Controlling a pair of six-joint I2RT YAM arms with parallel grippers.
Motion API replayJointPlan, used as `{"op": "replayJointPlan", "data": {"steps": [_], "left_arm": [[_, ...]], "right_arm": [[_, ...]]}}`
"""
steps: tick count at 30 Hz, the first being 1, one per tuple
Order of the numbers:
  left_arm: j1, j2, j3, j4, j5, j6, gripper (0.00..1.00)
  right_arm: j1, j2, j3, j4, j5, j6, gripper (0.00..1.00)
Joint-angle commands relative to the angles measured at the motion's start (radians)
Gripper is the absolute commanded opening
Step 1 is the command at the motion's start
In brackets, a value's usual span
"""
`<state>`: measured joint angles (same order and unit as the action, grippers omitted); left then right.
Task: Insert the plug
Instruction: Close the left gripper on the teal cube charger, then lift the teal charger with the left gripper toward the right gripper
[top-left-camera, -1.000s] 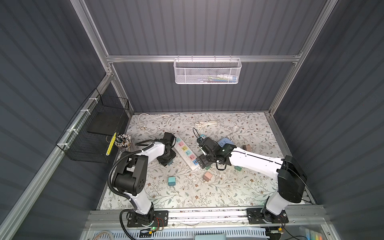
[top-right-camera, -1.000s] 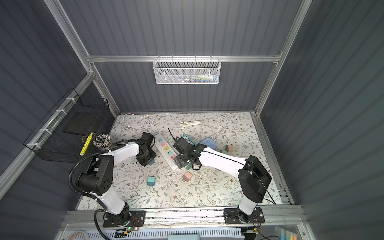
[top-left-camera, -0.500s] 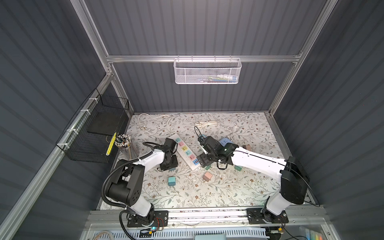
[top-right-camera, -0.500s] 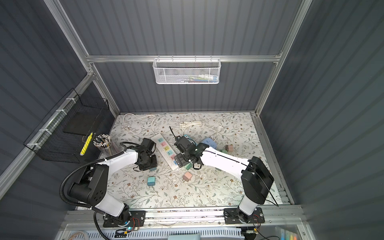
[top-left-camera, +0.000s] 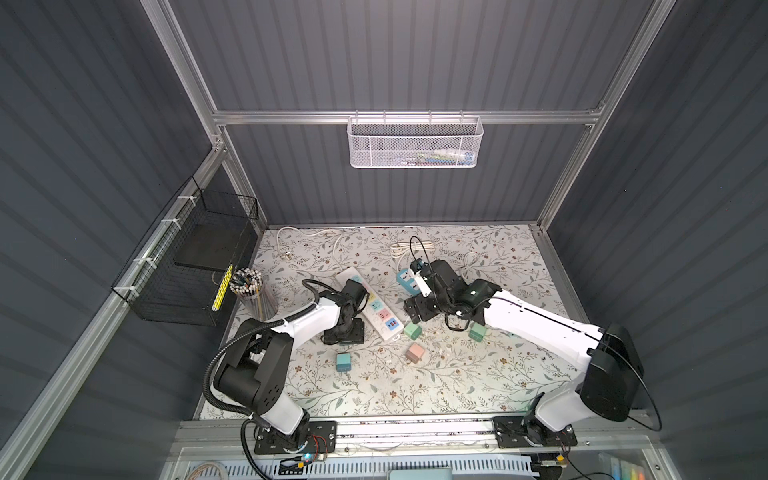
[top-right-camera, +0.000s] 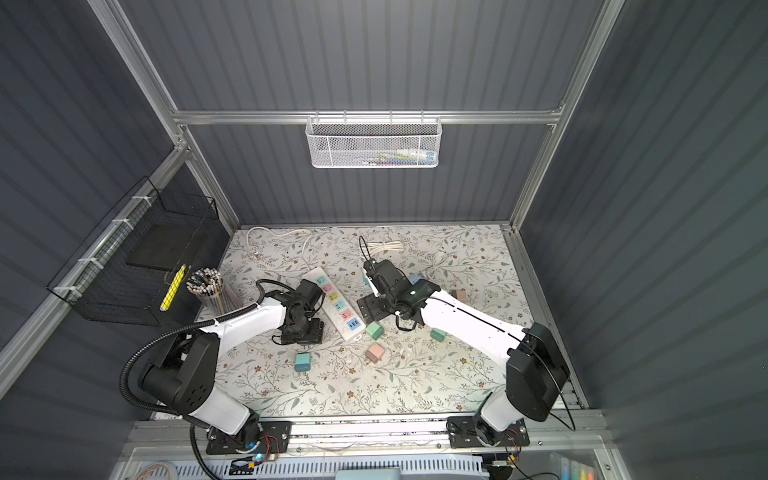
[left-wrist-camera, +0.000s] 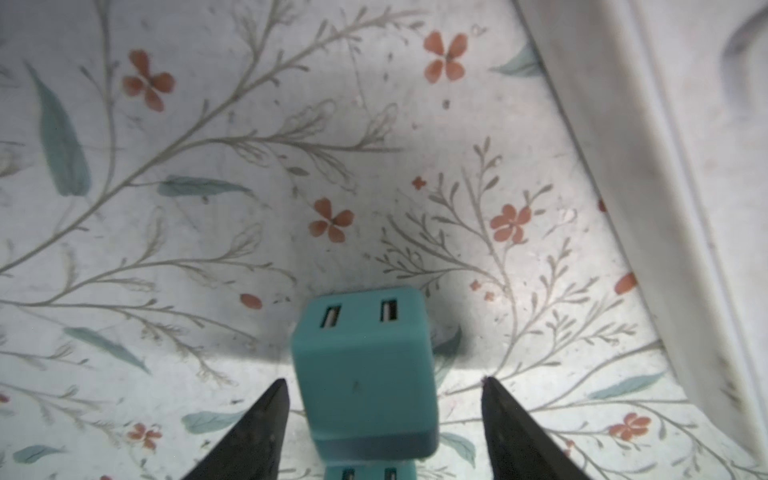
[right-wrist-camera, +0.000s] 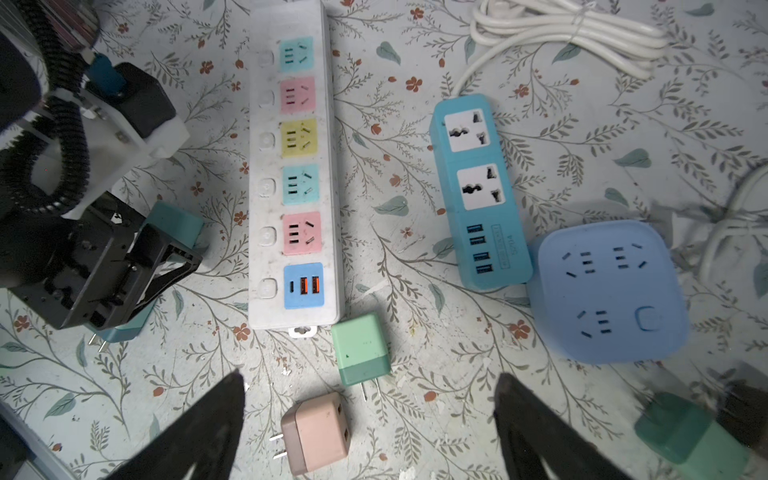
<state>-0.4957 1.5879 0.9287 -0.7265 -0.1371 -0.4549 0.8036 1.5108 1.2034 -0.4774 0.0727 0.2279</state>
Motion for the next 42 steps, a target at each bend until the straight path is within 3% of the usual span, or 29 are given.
{"op": "replayJointPlan", "data": {"steps": [1, 8, 22, 26, 28, 31, 38, 42], "left_arm": [[0.003, 0.008, 0.022, -0.074, -0.059, -0.001, 0.68], [0.003, 0.032, -0.007, 0.0, -0.026, -0.016, 0.52], [0.003, 0.012, -0.043, 0.079, -0.082, -0.064, 0.42], [0.004, 0.018, -0.054, 0.081, -0.071, -0.067, 0.47], [0.004, 0.009, -0.078, 0.097, -0.077, -0.082, 0.56], [0.003, -0.006, -0.1, 0.117, -0.057, -0.084, 0.57], [0.003, -0.017, -0.073, 0.101, -0.058, -0.062, 0.25], [-0.006, -0.087, -0.017, 0.142, -0.061, 0.026, 0.15]], "right_arm": [[-0.007, -0.03, -0.043, 0.048, -0.038, 0.004, 0.89], [-0.011, -0.031, -0.029, 0.044, -0.05, -0.001, 0.81], [-0.012, -0.012, 0.01, -0.001, -0.033, 0.001, 0.81], [-0.012, -0.018, 0.009, -0.002, -0.035, 0.002, 0.81], [-0.012, -0.018, 0.012, -0.002, -0.032, 0.003, 0.81], [-0.013, -0.017, 0.017, -0.002, -0.032, 0.001, 0.81], [-0.014, -0.012, 0.029, -0.011, -0.024, -0.002, 0.81], [-0.048, -0.036, 0.011, 0.014, -0.082, 0.011, 0.81]]}}
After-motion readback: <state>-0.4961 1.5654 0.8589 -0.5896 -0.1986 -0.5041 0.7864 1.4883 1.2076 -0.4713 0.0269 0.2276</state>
